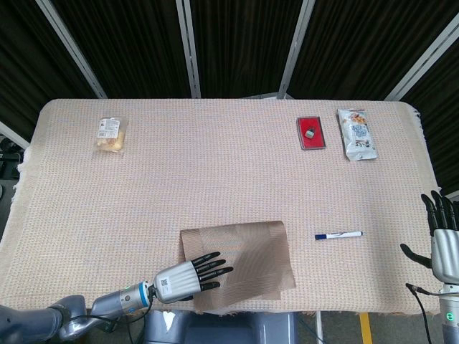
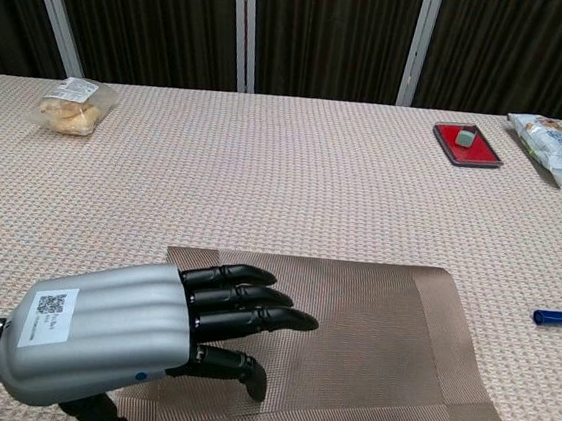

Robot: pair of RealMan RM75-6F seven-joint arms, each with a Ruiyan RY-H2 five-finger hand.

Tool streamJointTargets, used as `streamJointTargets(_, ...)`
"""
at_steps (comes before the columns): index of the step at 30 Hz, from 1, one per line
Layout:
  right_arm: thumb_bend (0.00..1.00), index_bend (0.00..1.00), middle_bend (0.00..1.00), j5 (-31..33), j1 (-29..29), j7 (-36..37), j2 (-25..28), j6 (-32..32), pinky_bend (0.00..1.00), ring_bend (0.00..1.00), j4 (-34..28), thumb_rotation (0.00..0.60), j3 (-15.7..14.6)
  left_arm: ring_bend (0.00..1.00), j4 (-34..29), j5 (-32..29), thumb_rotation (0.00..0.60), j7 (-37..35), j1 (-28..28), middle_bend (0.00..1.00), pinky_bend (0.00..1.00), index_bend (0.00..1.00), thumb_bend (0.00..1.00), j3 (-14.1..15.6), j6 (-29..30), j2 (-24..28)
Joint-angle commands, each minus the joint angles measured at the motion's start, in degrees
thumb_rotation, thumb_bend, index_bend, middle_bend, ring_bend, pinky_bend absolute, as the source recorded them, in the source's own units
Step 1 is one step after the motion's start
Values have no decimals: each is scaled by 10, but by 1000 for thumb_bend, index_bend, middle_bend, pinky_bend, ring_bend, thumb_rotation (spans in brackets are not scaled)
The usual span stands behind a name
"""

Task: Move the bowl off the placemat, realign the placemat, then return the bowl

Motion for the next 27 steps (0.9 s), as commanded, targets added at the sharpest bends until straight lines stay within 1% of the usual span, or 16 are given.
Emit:
streamJointTargets(1, 0, 0, 0, 0, 0, 0, 0, -1, 0, 0, 0, 600, 0, 0, 5, -2, 600, -2, -5, 0, 0, 348, 166, 3, 6, -6)
streamJointTargets(4, 0, 0, 0, 0, 0, 1, 1, -1, 0, 0, 0, 600, 0, 0, 8, -5, 600, -8, -8, 0, 0, 376, 258, 5, 14, -9)
streamJointTargets(7, 0, 0, 0, -1, 0, 0, 1, 0, 0, 0, -1, 600, 0, 0, 8, -11, 600, -16, -9, 0, 0, 395, 321, 6, 23, -11)
streamJointTargets(9, 0, 0, 0, -2, 0, 0, 1, 0, 0, 0, -2, 600, -1, 0, 8, -14, 600, -18, -10, 0, 0, 400, 353, 7, 26, -12)
streamJointTargets(11, 0, 0, 0, -2, 1, -1, 1, -1, 0, 0, -2, 600, -2, 0, 5, -22, 600, -24, -10, 0, 0, 413, 360, 8, 28, -12)
streamJointTargets(12, 0, 0, 0, -2, 1, -2, 1, -2, 0, 0, -3, 600, -2, 0, 3, -25, 600, -27, -10, 0, 0, 431, 359, 8, 28, -13)
streamJointTargets(15, 0, 0, 0, -2, 2, -3, 0, -2, 0, 0, -3, 600, -2, 0, -11, -52, 600, -45, -6, 0, 0, 549, 367, 3, 23, -16)
streamJointTargets(17, 0, 0, 0, -3, 2, -4, 0, -2, 0, 0, -3, 600, -2, 0, -24, -74, 600, -57, -4, 0, 0, 582, 388, -5, 18, -19)
streamJointTargets(21, 0, 0, 0, -3, 2, -5, 0, -3, 0, 0, -4, 600, -2, 0, -47, -120, 600, -74, -5, 0, 0, 600, 414, -32, 4, -29)
streamJointTargets(23, 0, 0, 0, -4, 2, -8, -5, -2, 0, 0, -3, 600, -3, 0, -71, -158, 600, -92, -10, 0, 0, 601, 414, -59, -13, -33)
streamJointTargets(24, 0, 0, 0, -4, 2, -9, -5, -2, 0, 0, -2, 600, -3, 0, -80, -170, 600, -94, -12, 0, 0, 601, 415, -67, -19, -33)
streamJointTargets(27, 0, 0, 0, -3, 2, -10, -6, -3, 0, 0, -2, 600, -3, 0, -109, -225, 600, -106, -23, 0, 0, 602, 419, -117, -38, -34)
